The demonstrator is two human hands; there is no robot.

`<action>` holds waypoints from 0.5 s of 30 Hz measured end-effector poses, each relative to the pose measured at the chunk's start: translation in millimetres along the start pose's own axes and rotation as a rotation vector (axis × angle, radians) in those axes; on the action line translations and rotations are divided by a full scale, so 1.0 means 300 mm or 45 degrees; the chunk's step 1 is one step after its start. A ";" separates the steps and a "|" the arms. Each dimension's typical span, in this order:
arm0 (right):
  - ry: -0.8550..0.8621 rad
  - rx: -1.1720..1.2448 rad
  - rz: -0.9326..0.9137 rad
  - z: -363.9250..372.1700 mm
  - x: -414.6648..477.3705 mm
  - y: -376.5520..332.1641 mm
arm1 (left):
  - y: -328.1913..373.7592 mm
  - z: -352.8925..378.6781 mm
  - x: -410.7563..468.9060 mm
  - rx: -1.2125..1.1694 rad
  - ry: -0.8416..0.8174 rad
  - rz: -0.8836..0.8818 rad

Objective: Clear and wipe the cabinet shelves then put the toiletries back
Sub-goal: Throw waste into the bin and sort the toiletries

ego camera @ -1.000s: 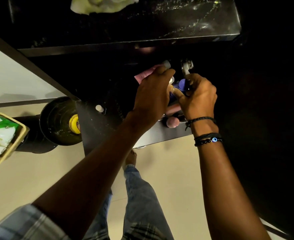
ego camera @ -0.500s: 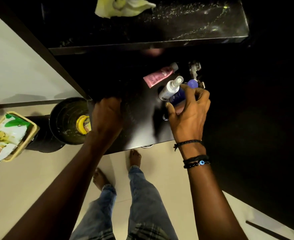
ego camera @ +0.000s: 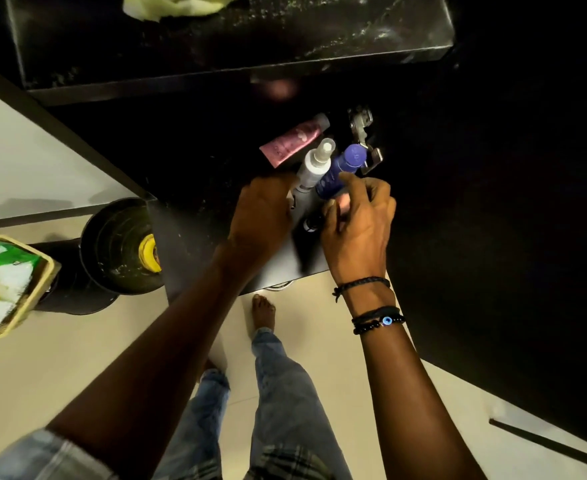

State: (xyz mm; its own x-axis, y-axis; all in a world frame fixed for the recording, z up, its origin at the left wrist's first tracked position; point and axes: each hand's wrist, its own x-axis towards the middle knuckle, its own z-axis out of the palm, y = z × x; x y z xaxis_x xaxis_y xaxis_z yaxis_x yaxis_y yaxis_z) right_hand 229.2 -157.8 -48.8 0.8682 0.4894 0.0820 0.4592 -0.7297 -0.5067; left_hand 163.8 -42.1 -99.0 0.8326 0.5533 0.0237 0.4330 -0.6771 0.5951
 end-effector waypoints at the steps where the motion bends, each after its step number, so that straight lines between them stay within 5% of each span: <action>1: -0.006 0.006 0.005 -0.003 0.000 0.007 | 0.003 0.021 0.012 -0.015 -0.010 0.007; 15: -0.065 0.061 -0.015 -0.009 0.008 0.029 | 0.029 0.067 0.016 -0.117 -0.114 0.053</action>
State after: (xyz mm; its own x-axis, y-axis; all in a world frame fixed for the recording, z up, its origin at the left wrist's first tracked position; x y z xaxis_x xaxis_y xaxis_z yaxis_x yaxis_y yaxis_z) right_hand 235.9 -164.3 -50.8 0.8517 0.5221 0.0450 0.4584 -0.7007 -0.5467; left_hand 178.5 -55.1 -110.0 0.8785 0.4773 -0.0195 0.3673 -0.6488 0.6664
